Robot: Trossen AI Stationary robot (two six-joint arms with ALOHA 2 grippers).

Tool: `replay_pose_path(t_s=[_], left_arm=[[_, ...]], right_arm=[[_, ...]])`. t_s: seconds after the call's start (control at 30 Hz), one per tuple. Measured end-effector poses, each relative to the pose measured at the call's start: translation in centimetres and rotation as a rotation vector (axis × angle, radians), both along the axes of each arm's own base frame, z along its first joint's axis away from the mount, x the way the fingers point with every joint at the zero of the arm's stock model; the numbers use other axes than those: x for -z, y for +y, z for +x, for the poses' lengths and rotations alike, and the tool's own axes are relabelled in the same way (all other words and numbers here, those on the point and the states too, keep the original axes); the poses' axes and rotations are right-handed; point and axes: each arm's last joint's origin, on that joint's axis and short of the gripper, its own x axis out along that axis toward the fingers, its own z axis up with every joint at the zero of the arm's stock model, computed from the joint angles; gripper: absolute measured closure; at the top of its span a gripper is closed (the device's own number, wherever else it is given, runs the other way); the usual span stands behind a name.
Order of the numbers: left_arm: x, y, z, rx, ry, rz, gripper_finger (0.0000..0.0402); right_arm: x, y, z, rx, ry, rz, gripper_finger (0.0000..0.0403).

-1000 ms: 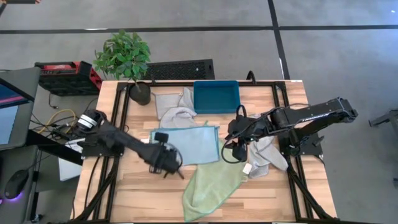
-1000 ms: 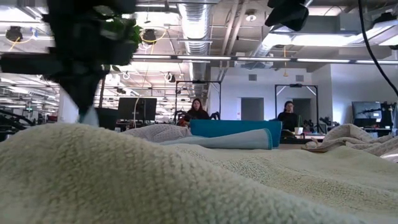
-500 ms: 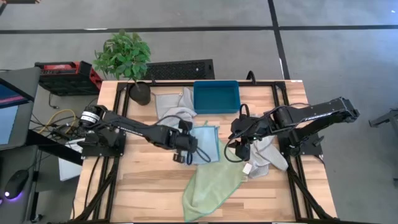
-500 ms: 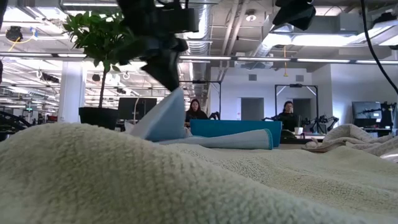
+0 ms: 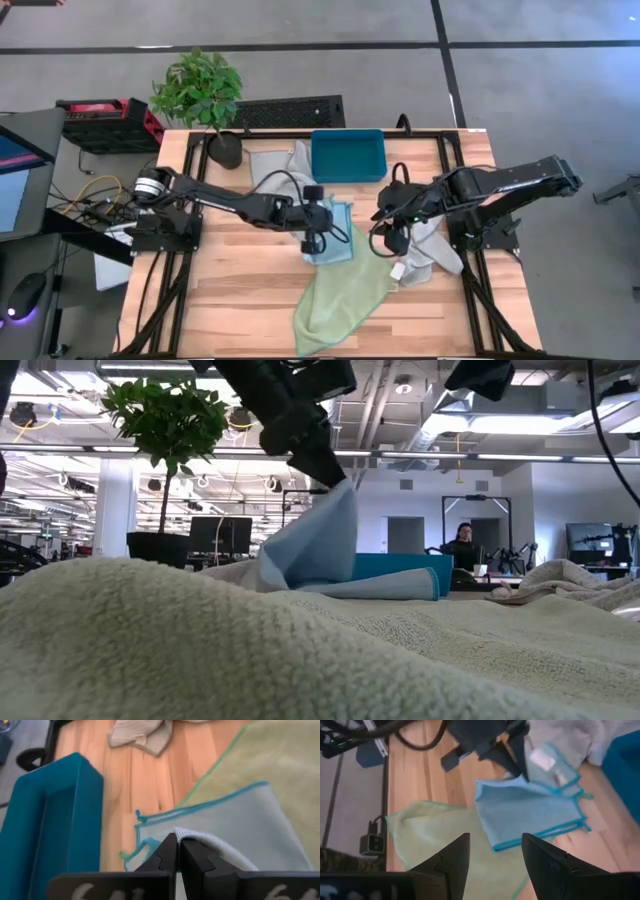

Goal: Fold microfiber towels
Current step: Fold the blue towel

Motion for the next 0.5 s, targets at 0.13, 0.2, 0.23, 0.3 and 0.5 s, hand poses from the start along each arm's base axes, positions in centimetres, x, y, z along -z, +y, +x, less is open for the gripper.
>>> replay_pose_path(t_s=[0.13, 0.2, 0.23, 0.3, 0.5], left_arm=[[1.4, -0.1, 1.1, 0.006, -0.010, 0.011, 0.0401], [1.5, -0.1, 1.6, 0.005, -0.011, 0.010, 0.0401], [1.4, -0.1, 1.8, 0.009, -0.016, 0.005, 0.0402], [1.0, -0.3, 2.0, 0.024, -0.028, 0.002, 0.0401], [0.9, -0.4, 2.1, 0.008, -0.050, -0.059, 0.0395]], right_arm=[[-0.3, -0.1, -0.3, 0.019, -0.017, -0.018, 0.0200], [-0.4, -0.1, -0.4, 0.020, -0.026, -0.018, 0.0200], [-0.5, -0.1, -0.5, 0.020, -0.027, -0.018, 0.0200], [-0.5, -0.2, -0.5, 0.021, -0.030, -0.017, 0.0200], [-0.6, -0.2, -0.6, 0.020, -0.031, -0.018, 0.0200]])
